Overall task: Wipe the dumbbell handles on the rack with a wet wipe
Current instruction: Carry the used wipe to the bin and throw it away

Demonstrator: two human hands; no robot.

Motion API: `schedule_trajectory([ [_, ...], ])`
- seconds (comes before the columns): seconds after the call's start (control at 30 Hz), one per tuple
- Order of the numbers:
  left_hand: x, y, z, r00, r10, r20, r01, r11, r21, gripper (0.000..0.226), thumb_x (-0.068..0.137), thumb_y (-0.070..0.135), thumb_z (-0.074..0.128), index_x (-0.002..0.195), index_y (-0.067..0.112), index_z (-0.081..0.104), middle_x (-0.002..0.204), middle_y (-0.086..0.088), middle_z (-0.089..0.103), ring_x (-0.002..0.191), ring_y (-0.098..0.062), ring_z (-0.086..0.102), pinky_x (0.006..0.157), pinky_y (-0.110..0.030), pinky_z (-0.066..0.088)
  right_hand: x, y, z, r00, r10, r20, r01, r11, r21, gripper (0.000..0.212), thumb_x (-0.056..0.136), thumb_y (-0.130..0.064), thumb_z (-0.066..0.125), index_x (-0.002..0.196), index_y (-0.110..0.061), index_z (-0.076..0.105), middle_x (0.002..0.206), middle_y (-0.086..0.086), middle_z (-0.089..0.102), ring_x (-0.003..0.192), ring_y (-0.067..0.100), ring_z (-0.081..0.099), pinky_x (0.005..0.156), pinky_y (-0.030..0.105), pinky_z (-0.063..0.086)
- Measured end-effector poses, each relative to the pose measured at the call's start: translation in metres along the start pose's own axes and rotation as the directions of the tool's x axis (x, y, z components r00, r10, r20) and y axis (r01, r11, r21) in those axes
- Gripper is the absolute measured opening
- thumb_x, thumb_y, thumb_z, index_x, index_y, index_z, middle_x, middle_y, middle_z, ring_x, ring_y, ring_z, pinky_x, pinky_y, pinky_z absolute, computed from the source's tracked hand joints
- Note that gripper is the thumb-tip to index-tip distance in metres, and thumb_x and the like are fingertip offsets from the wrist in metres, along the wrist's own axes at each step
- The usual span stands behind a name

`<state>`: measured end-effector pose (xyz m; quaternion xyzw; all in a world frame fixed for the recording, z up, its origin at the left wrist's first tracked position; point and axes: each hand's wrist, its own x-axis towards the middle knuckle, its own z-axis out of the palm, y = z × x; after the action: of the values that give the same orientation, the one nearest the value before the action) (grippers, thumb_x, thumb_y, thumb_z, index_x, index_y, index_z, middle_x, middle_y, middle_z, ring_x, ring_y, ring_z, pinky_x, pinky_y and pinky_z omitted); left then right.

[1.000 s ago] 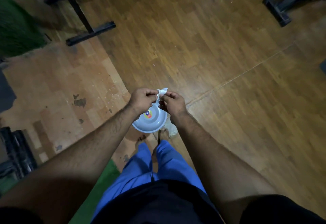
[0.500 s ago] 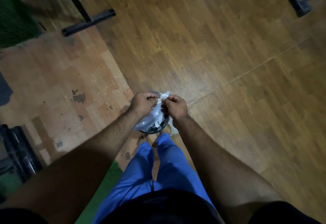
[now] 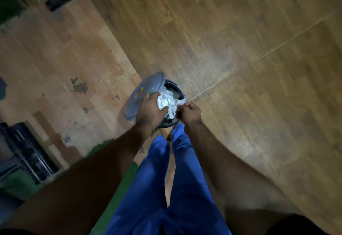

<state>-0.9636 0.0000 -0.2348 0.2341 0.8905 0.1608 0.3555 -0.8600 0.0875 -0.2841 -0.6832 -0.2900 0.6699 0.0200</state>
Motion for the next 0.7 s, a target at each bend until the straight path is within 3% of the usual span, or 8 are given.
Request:
schedule_trajectory([
  [0.1,0.014,-0.011,0.016,0.999,0.033,-0.03,-0.031,0.996,0.08,0.057,0.082,0.026,0.072,0.132,0.006,0.053,0.131,-0.019,0.052,0.134,-0.032,0.036,0.105,-0.037,0.035,0.031,0.018,0.005,0.998,0.055,-0.018,-0.055,0.998,-0.001,0.024,0.087,0.006,0.064,0.077,-0.013,0.053,0.067,0.009,0.058,0.053,0.017,0.054,0.049,0.026,0.049],
  [0.27,0.035,-0.03,0.039,0.995,0.017,-0.095,-0.001,0.986,0.168,0.043,0.084,0.019,0.067,0.124,0.008,0.054,0.131,-0.017,0.052,0.124,-0.032,0.049,0.095,-0.04,0.044,0.082,0.042,0.019,0.992,0.118,-0.035,-0.119,0.993,-0.006,0.024,0.091,0.006,0.06,0.079,-0.013,0.051,0.07,0.01,0.06,0.053,0.017,0.053,0.047,0.026,0.05],
  [0.37,0.045,-0.039,0.048,0.983,0.094,-0.158,-0.068,0.984,0.163,0.028,0.082,0.011,0.063,0.11,0.006,0.061,0.111,-0.018,0.06,0.097,-0.035,0.059,0.072,-0.038,0.044,0.104,0.05,0.03,0.989,0.146,-0.021,-0.145,0.989,0.042,0.029,0.091,0.011,0.056,0.076,-0.012,0.048,0.07,0.015,0.056,0.052,0.018,0.048,0.049,0.028,0.047],
  [0.47,0.052,-0.047,0.052,0.973,0.159,-0.169,-0.14,0.983,0.119,0.024,0.08,0.011,0.062,0.104,0.005,0.062,0.093,-0.014,0.06,0.081,-0.027,0.056,0.065,-0.032,0.04,0.123,0.053,0.041,0.99,0.136,-0.034,-0.136,0.991,0.022,0.03,0.09,0.013,0.057,0.074,-0.012,0.047,0.067,0.015,0.054,0.051,0.018,0.048,0.046,0.027,0.047],
  [0.57,0.055,-0.046,0.053,0.964,0.199,-0.175,-0.187,0.979,0.082,0.021,0.081,0.013,0.063,0.101,0.006,0.061,0.084,-0.006,0.054,0.075,-0.016,0.046,0.062,-0.014,0.033,0.135,0.053,0.05,0.993,0.108,-0.056,-0.112,0.991,-0.076,0.03,0.086,0.009,0.065,0.073,-0.014,0.05,0.068,0.015,0.058,0.054,0.022,0.055,0.058,0.04,0.056],
  [0.63,0.055,-0.046,0.053,0.964,0.204,-0.169,-0.194,0.978,0.075,0.021,0.082,0.014,0.065,0.101,0.007,0.061,0.082,-0.001,0.051,0.073,-0.013,0.045,0.056,-0.013,0.029,0.139,0.052,0.052,0.993,0.104,-0.055,-0.109,0.989,-0.095,0.029,0.084,0.009,0.066,0.074,-0.013,0.051,0.066,0.013,0.057,0.054,0.023,0.055,0.06,0.042,0.056],
  [0.7,0.057,-0.047,0.055,0.97,0.186,-0.157,-0.174,0.981,0.087,0.022,0.082,0.016,0.067,0.103,0.008,0.062,0.084,-0.003,0.055,0.077,-0.019,0.052,0.061,-0.018,0.031,0.139,0.052,0.052,0.993,0.107,-0.057,-0.113,0.987,-0.113,0.028,0.083,0.009,0.067,0.076,-0.013,0.053,0.069,0.012,0.059,0.06,0.025,0.06,0.064,0.043,0.058],
])
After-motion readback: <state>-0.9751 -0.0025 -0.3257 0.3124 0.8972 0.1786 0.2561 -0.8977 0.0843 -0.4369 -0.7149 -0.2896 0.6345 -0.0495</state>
